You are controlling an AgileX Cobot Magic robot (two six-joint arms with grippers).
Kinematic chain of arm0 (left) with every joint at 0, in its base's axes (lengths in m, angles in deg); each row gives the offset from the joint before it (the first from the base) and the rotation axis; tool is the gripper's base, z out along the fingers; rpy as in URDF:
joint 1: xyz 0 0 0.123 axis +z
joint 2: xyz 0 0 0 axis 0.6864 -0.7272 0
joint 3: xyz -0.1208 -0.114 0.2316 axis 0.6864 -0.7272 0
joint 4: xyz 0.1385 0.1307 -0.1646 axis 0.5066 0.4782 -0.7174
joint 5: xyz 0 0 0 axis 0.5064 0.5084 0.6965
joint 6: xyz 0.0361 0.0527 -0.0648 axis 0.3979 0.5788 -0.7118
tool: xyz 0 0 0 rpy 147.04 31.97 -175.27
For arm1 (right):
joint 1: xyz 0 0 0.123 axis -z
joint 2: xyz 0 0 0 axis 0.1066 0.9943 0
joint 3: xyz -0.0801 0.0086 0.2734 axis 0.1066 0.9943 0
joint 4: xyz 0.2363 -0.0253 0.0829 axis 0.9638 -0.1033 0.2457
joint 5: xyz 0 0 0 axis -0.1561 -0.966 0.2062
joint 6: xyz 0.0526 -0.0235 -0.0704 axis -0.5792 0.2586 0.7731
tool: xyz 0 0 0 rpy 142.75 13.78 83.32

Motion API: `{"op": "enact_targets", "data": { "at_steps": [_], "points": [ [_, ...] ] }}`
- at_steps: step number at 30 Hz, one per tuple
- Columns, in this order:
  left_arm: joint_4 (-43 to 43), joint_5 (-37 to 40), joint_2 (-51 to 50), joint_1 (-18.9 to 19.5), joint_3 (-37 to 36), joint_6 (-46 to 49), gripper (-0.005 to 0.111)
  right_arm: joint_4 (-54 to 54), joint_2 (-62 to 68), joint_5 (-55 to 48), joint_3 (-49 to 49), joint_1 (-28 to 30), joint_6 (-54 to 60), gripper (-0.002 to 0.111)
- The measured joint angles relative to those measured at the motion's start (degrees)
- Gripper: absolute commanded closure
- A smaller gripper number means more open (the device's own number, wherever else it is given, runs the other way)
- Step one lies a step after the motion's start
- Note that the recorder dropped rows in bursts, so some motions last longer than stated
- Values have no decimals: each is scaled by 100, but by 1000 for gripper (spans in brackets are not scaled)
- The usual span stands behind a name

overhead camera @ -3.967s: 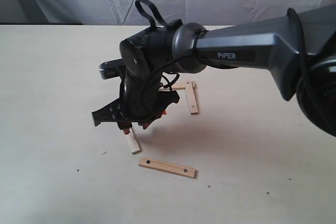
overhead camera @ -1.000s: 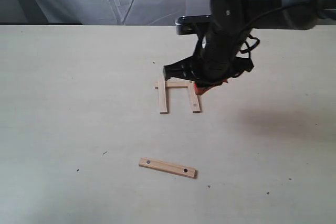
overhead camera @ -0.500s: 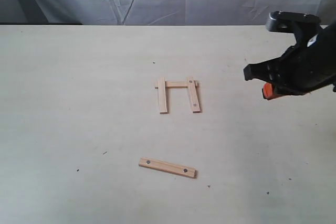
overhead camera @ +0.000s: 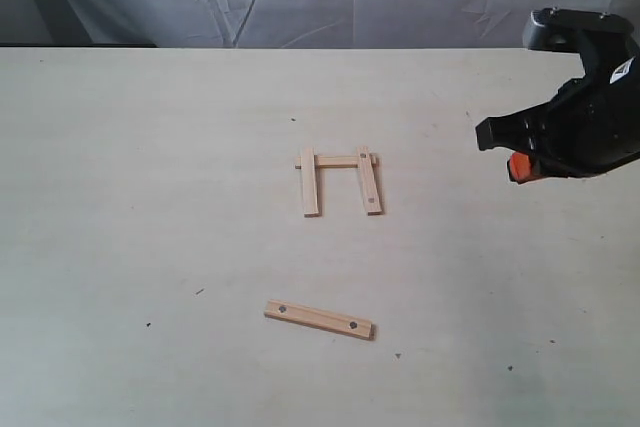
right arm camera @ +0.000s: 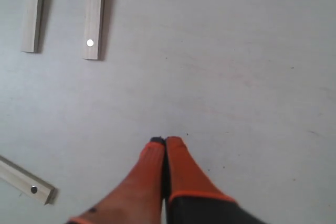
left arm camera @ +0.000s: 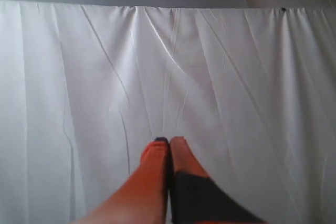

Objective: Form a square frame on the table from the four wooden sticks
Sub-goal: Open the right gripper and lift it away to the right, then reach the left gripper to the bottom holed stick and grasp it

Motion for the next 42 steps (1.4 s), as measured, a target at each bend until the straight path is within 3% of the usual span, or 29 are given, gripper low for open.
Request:
{"op": "enact_targets", "data": {
  "at_steps": [4, 10, 16, 22, 27, 36, 42],
  "points": [
    [-430, 369, 0, 0, 58, -355, 107, 11, 0, -111, 0, 0, 12, 108],
    [-1293, 3675, -539, 0, 1183, -360, 107, -136, -76, -752, -355, 0, 104, 108],
    [-951, 6212, -2908, 0, 3014, 279, 107, -272, -88, -1059, -580, 0, 138, 108],
    [-2376, 8240, -5836, 0, 4394, 2590, 107, -285, -88, -1019, -583, 0, 162, 108],
    [-3532, 8539, -7463, -279, 4890, 3792, 107, -285, -88, -853, -583, 0, 185, 108],
    [-4659, 8195, -8997, -2055, 5561, 6215, 107, -253, 188, -712, -593, 280, 402, 108],
    [-5066, 8413, -9689, -3047, 6295, 7709, 107, -72, 267, -688, -593, 521, 407, 108]
  ]
}}
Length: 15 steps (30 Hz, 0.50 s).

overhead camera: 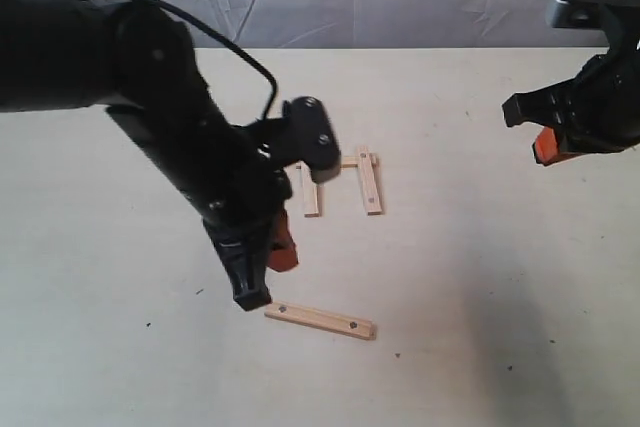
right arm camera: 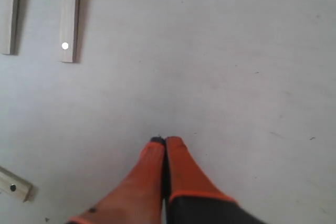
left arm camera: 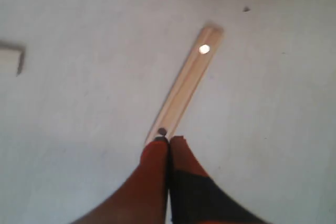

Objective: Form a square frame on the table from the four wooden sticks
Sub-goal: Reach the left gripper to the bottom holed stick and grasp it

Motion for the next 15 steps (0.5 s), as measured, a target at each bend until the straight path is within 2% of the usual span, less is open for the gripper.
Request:
{"op": "enact_targets", "data": {
  "at_steps": [5, 8, 12, 15],
  "points": [
    [60, 64, -686, -523, 364, 712, 103, 343, 0, 41, 0, 0, 212, 108],
    [197, 55, -985, -722, 384, 1239, 91, 500, 0, 41, 0, 0, 353, 108],
    [313, -29, -1181, -818, 384, 1492, 72, 535, 0, 41, 0, 0, 388, 108],
    [331, -305, -1225, -821, 384, 1534, 67, 593, 0, 41, 0, 0, 388, 108]
  ]
}}
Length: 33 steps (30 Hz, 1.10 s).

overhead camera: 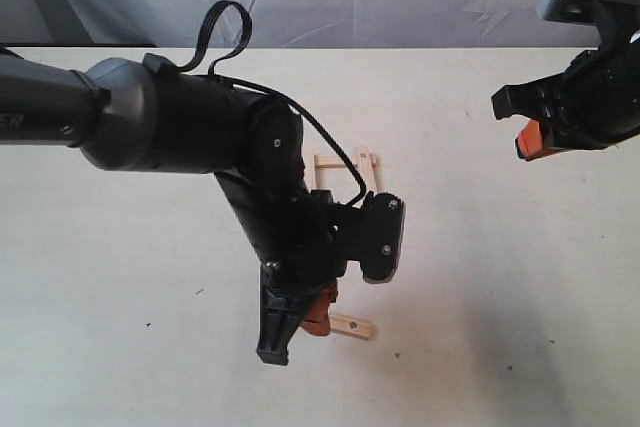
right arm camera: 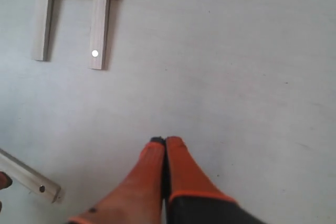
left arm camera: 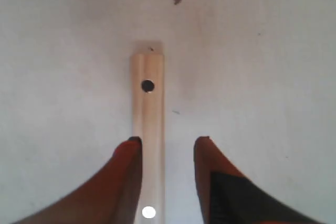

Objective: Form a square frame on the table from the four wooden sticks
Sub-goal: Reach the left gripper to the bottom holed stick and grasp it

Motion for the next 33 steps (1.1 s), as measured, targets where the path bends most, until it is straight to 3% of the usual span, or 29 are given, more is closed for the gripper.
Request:
{"op": "enact_targets", "data": {
  "at_steps": [6, 23, 28, 33],
  "points": [
    [83, -393, -68, 0, 0, 21, 67, 19, 0, 0, 0, 0, 11, 108],
    [291, -402, -469, -14, 0, 25, 68, 40, 2, 30, 0, 0, 21, 108],
    [291, -388, -469, -14, 0, 25, 107, 62, 2, 88, 0, 0, 21, 108],
    [311, -441, -510, -14, 293, -252, 107, 230, 2, 138, -26, 0, 21, 108]
  ]
}}
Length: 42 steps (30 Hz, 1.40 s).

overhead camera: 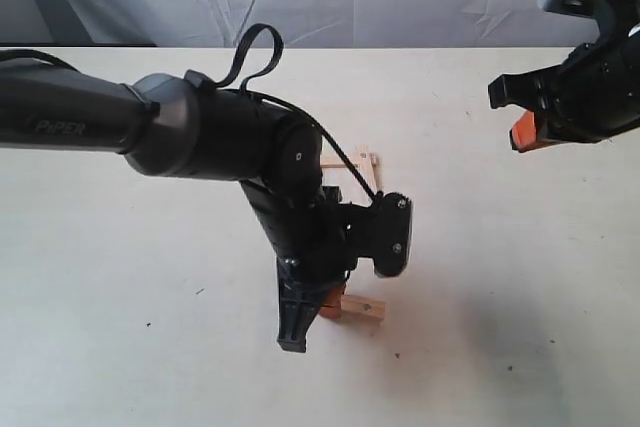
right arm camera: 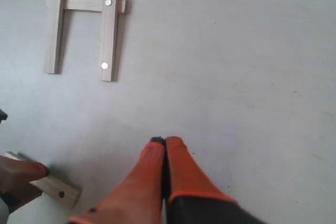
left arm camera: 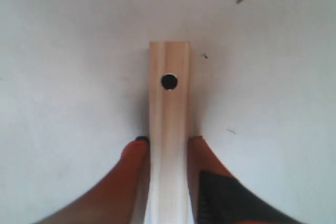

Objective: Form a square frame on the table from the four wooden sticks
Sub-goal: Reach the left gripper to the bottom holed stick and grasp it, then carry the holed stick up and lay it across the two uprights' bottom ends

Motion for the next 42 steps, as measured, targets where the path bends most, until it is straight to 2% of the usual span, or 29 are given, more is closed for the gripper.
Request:
{"op": "enact_targets", "data": {
  "at_steps": [8, 14, 18, 21, 42],
  "points": [
    [1047, -148, 11, 44, 1007, -632, 107, -200, 0, -10, -196, 0, 0, 108],
    [1071, -184, -136, 451, 1699, -634, 107, -256, 0, -10, -196, 0, -11, 108],
    [759, 171, -430, 729, 2058, -209, 107, -286, 0, -10, -196, 0, -25, 108],
    [520, 235, -664, 788, 2273, -97, 107, -296, 0, -10, -196, 0, -25, 108],
    [296, 45, -1334, 788, 2421, -139, 107, -296, 0, -1, -196, 0, -25, 108]
  ]
}}
